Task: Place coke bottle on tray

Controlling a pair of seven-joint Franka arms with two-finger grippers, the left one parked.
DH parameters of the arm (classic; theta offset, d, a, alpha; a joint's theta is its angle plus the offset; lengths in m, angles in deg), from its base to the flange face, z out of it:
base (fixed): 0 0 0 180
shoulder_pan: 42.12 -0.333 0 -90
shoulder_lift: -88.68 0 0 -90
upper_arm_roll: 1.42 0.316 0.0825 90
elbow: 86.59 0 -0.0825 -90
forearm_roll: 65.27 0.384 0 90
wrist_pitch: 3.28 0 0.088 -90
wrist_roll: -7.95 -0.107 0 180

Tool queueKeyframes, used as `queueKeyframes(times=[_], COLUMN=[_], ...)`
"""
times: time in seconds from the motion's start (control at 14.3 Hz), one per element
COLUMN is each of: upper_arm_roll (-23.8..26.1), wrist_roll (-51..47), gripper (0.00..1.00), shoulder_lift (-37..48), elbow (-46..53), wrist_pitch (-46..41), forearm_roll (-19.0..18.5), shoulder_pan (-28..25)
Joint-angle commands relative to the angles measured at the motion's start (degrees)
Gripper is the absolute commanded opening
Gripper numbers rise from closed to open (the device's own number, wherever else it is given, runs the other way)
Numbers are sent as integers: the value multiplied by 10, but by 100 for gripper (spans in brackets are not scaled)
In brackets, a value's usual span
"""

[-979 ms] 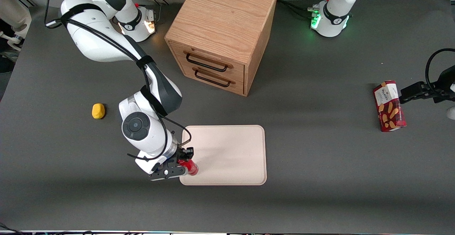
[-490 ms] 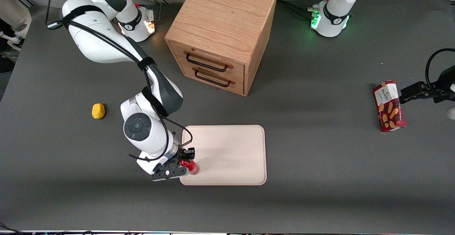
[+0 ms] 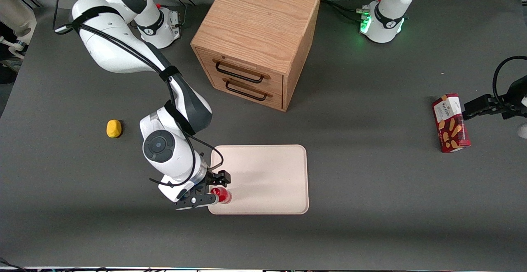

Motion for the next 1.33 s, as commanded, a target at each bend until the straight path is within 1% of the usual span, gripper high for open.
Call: queueKeyframes(times=[0.0,0.14,0.21,0.28,0.35,0.42,0.49,0.56,0.63,0.7,0.91,0.98,1.12,1.26], upper_arm_roll=[6,6,5,0,-1,-3,-19,-54,-77,-95,-131,-147,-185,-216], wrist_roll=[-17,-19,-20,-22,-22,-21,-20,-13,-8,1,6,22,85,119], gripper=[100,100,100,100,100,100,100,100,100,100,100,100,100,100], shoulder_lift=[-8,7,30,65,103,149,195,242,284,328,444,480,550,616], elbow=[17,16,-2,-37,-78,-126,-170,-214,-256,-300,-415,-441,-494,-544], wrist_pitch=[2,-7,-26,-42,-46,-49,-50,-49,-50,-51,-76,-95,-116,-129], forearm_roll=[-16,-15,-13,-9,-6,13,48,93,130,143,151,163,180,183], shoulder_pan=[-2,1,3,7,22,33,38,36,36,36,36,35,34,32])
